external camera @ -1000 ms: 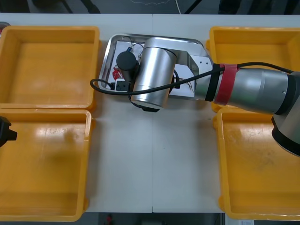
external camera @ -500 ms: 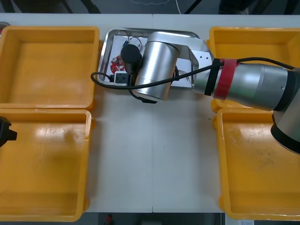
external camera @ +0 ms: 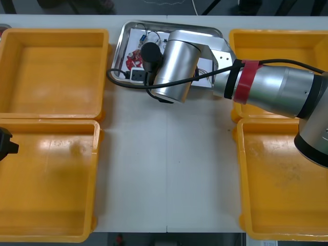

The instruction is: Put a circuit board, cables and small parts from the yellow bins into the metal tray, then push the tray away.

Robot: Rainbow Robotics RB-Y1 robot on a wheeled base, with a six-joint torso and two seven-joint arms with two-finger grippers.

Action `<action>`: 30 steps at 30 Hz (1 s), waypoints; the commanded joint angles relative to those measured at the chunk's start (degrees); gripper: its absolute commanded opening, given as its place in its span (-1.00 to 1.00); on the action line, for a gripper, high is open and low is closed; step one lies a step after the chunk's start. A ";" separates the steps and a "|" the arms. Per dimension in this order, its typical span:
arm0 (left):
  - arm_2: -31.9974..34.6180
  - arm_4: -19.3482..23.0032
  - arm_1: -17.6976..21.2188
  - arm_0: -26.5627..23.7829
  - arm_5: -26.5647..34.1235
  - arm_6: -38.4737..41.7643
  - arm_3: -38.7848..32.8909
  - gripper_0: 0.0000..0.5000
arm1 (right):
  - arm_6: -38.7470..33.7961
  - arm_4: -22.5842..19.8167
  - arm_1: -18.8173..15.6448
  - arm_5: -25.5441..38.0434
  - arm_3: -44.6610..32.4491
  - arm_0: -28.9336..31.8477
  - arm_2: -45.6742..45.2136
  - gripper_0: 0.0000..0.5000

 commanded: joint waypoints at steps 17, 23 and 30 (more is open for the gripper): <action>1.75 -0.59 2.44 1.18 0.36 -3.27 -1.73 1.00 | 6.96 1.08 2.82 -8.62 9.57 -4.64 -1.68 -1.00; 1.75 -0.59 2.44 1.18 0.36 -3.27 -1.73 1.00 | 7.66 2.05 4.40 -12.23 13.00 -4.64 -1.42 -1.00; 1.75 -0.59 2.44 1.18 0.36 -3.27 -1.73 1.00 | 7.92 3.80 4.40 -16.62 14.94 -4.64 2.36 -1.00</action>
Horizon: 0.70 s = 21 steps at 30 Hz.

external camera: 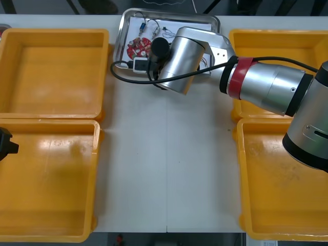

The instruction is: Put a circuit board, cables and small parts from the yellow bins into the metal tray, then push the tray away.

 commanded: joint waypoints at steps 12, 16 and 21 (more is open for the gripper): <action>1.75 -0.59 2.44 1.18 0.36 -3.27 -1.72 1.00 | 1.82 1.22 0.89 -1.14 1.21 -3.47 2.12 0.43; 1.75 -0.59 2.44 1.18 0.36 -3.27 -1.72 1.00 | 2.26 1.22 0.89 -1.14 1.21 -3.56 1.77 1.00; 1.75 -0.59 2.44 1.18 0.36 -3.27 -1.72 1.00 | 2.97 1.22 0.80 0.79 0.16 -3.56 -1.04 1.00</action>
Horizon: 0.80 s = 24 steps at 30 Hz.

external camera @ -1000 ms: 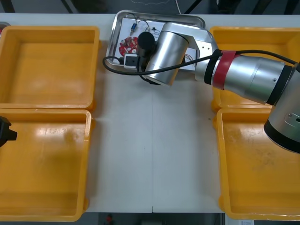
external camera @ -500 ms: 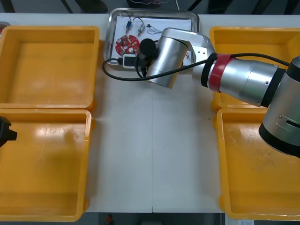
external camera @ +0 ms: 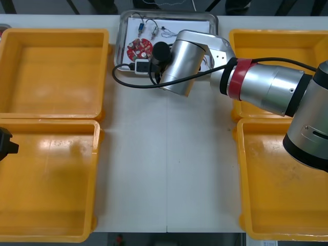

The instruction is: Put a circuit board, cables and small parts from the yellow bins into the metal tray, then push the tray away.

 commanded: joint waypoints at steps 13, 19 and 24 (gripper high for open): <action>1.75 -0.58 2.44 1.18 0.36 -3.27 -1.72 1.00 | 3.02 0.63 0.73 33.07 -26.25 4.71 -24.56 1.00; 1.75 -0.58 2.44 1.18 0.36 -3.27 -1.72 1.00 | 2.32 0.98 2.31 43.97 -41.10 15.70 -34.76 1.00; 1.75 -0.58 2.44 1.18 0.36 -3.27 -1.72 1.00 | 1.27 2.47 5.30 52.32 -48.05 22.90 -42.05 1.00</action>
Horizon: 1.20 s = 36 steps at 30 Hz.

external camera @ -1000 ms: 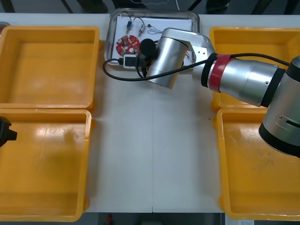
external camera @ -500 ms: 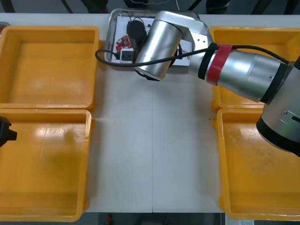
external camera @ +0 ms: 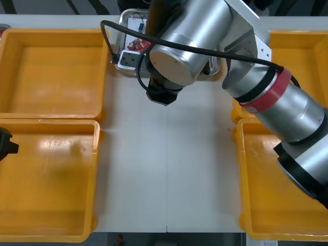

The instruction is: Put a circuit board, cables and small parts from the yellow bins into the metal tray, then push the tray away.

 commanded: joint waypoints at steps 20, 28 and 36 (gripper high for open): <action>1.74 -0.55 2.43 1.16 0.36 -3.27 -1.69 1.00 | -29.83 3.30 -4.81 12.38 -33.03 30.28 -24.47 0.89; 1.74 -0.55 2.43 1.16 0.36 -3.27 -1.69 1.00 | -31.15 -3.29 -12.02 12.38 -34.79 36.44 -36.78 1.00; 1.74 -0.55 2.43 1.16 0.36 -3.27 -1.69 1.00 | -29.74 -9.18 -18.61 12.38 -34.53 42.06 -48.03 1.00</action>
